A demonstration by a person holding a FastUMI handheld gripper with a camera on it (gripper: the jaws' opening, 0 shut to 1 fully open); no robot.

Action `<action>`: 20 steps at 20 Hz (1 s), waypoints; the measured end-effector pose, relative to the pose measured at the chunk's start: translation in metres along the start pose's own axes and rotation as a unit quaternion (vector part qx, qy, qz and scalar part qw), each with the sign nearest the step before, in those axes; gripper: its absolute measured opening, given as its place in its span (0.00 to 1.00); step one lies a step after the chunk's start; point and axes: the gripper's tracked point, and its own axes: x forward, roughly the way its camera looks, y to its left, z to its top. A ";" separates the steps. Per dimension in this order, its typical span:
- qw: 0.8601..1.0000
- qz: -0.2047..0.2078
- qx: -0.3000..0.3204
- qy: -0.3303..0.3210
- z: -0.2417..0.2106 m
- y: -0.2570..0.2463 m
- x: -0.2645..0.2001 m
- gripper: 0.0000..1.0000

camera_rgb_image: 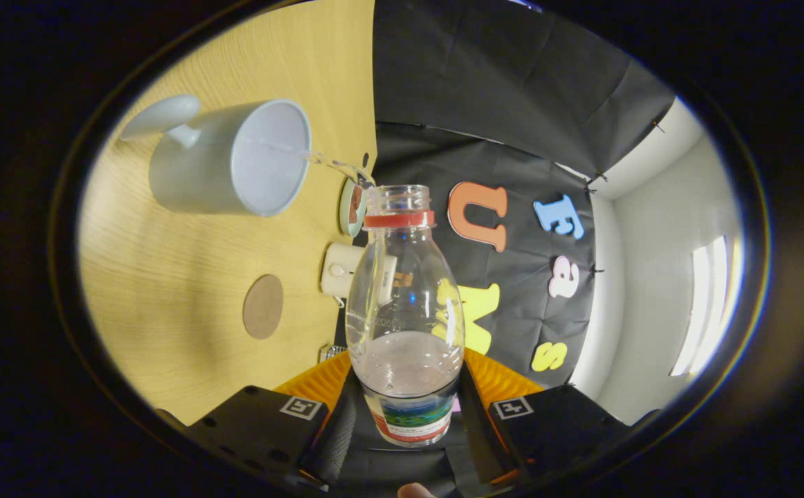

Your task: Take the bottle from table, then pour the juice into the cup, finally place the bottle on the coaster

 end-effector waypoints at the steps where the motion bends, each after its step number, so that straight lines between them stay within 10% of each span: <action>1: 1.000 0.000 -0.002 -0.001 0.000 0.000 0.000 0.75; 20: 0.999 0.000 -0.035 -0.002 -0.002 -0.008 -0.003 0.75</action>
